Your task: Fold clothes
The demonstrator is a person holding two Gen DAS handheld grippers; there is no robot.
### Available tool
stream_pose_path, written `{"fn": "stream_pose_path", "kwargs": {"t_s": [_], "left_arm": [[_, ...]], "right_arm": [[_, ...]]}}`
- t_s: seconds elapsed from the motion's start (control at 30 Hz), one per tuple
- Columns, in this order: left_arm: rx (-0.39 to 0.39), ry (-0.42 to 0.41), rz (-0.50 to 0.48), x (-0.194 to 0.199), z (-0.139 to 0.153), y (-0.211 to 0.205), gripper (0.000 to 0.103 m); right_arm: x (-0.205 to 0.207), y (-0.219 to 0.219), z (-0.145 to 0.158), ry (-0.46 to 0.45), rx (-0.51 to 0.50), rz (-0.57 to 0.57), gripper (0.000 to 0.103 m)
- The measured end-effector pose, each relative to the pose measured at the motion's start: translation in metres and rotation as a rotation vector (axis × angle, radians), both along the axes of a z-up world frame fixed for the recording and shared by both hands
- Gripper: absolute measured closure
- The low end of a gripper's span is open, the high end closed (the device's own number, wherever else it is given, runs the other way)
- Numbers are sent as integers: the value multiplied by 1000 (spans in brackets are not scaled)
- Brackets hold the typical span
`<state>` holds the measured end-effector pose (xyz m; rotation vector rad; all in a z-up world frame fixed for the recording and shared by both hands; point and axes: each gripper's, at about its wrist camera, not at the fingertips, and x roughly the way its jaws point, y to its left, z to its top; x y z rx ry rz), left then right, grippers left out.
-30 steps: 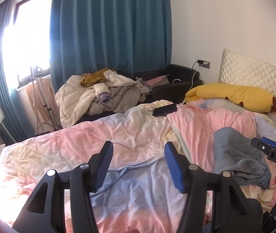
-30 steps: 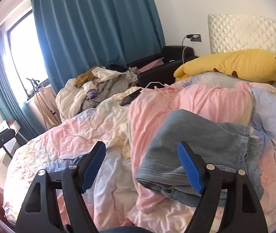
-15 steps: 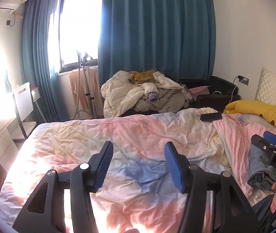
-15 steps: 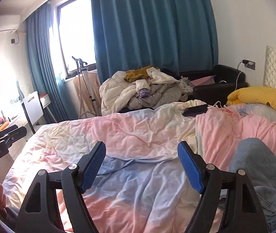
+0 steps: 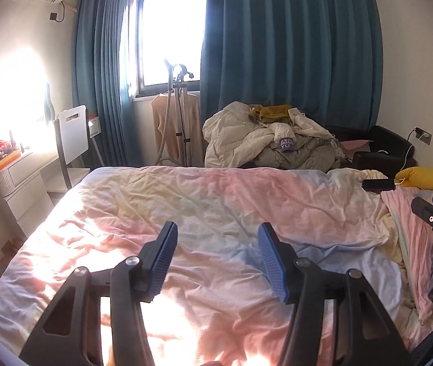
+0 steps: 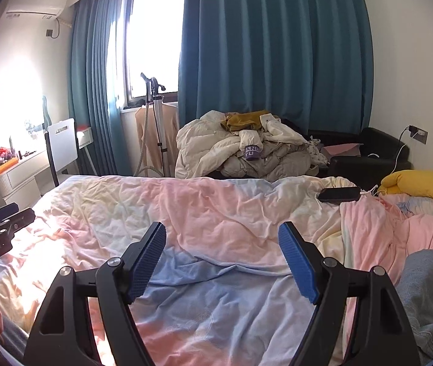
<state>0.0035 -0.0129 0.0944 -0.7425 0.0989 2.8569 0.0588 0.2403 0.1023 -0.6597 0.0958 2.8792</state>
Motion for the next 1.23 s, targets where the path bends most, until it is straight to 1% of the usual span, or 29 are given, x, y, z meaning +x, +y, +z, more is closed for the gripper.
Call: {"fn": "stream_pose_path", "kwargs": {"t_s": [0.23,0.4,0.5,0.6,0.77,0.97,1.23], "left_arm": [[5,0,-5,-2,-27,8,47],[-13,-9,-28,-3,-42,17,47],[-21,-26,-43,-5,-51,21,47],[-56,-21,-40,-5,-57,27,47],[-82,-35,-40,-8,-63,30,47],[-68,-55,-29,-11,-67,26,47],[-65,-53,-26,-13,-67,24,47]], "right_arm": [[-10,6,-23,14,2,-10,26],[-12,10,-41,3,-34,-4,26],[-11,5,-50,-3,6,-2,26],[-11,3,-55,-8,24,-3,26],[-12,3,-56,-2,27,-2,26],[-16,8,-62,-33,2,-14,26],[-16,9,-64,-40,-8,-15,26]]}}
